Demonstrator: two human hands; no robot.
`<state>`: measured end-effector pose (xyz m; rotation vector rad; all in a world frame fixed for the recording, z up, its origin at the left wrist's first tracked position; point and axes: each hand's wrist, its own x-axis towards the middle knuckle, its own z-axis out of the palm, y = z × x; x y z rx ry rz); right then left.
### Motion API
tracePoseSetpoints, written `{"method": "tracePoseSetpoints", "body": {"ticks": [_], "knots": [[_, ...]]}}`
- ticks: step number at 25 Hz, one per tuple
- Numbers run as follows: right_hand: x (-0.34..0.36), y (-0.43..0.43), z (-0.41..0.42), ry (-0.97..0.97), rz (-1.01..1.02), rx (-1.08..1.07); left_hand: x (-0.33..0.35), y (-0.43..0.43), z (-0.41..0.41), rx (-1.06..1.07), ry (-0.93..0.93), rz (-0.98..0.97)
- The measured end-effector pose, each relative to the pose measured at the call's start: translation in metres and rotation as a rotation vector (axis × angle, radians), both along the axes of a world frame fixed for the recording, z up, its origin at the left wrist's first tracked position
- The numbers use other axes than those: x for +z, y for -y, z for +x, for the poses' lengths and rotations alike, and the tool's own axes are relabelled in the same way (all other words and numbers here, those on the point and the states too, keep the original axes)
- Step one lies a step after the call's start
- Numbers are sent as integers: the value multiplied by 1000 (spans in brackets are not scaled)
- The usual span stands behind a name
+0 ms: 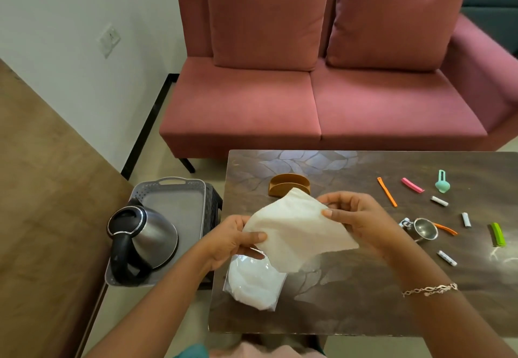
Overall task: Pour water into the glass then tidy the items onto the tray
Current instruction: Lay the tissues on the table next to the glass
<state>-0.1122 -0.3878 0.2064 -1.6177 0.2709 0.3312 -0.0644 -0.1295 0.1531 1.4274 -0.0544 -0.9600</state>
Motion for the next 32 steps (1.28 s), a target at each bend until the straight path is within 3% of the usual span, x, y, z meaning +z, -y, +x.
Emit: {"method": "tracePoseSetpoints", "body": {"ticks": [3, 11, 17, 21, 24, 32], "knots": [[-2, 7, -1, -130, 179, 28, 13, -4, 3, 31, -15, 12], [4, 24, 13, -189, 259, 34, 25, 4, 8, 228, -53, 102], [3, 45, 27, -161, 169, 54, 28, 24, 13, 486, -54, 101], [5, 55, 35, -98, 66, 88, 28, 38, 13, 655, 108, 170], [8, 62, 41, -74, 50, 89, 29, 48, 11, 659, 255, 181], [7, 79, 52, 63, -132, 99, 33, 66, 6, 605, 264, 120]]}}
